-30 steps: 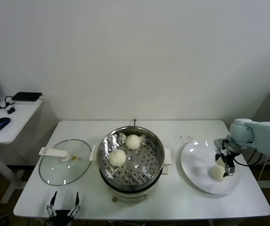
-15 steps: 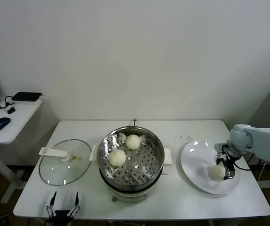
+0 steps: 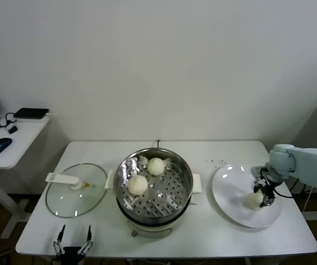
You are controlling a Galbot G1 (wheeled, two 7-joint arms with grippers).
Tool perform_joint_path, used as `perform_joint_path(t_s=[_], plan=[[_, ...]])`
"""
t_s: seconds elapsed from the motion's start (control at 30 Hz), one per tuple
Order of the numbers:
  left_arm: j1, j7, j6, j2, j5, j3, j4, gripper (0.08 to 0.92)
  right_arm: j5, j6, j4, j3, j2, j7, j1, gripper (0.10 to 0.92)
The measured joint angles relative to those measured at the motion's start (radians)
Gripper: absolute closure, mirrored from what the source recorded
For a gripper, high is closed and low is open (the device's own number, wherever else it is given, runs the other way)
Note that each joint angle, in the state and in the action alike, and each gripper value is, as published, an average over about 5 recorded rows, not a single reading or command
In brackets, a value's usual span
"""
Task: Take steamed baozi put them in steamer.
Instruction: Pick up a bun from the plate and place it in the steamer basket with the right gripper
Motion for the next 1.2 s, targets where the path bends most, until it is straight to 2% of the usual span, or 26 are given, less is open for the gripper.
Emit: perform_joint_path(t_s=[0.27,0.67,0.93,1.2], plan=[[-0.001,0.001,0.001,0.0,0.0,0.003,-0.004,0.177,0.064,0.085,0.098,-0.087,0.054,-0.033,0.224,0.392],[-0.003,0.002,0.003,0.0,0.0,0.007,-0.003,0.177,0.125,0.327,0.294,-0.098,0.192,-0.1,0.522,0.37],[-0.003,0.002,0.004,0.0,0.0,0.009,-0.001,0.177,0.117,0.436,0.368,-0.04,0.326,-0.105,0.579,0.372],[-0.001,0.002,0.009,0.0,-0.004,0.009,-0.004,0.177,0.084,0.483,0.35,0.026,0.506,-0.087,0.532,0.372]])
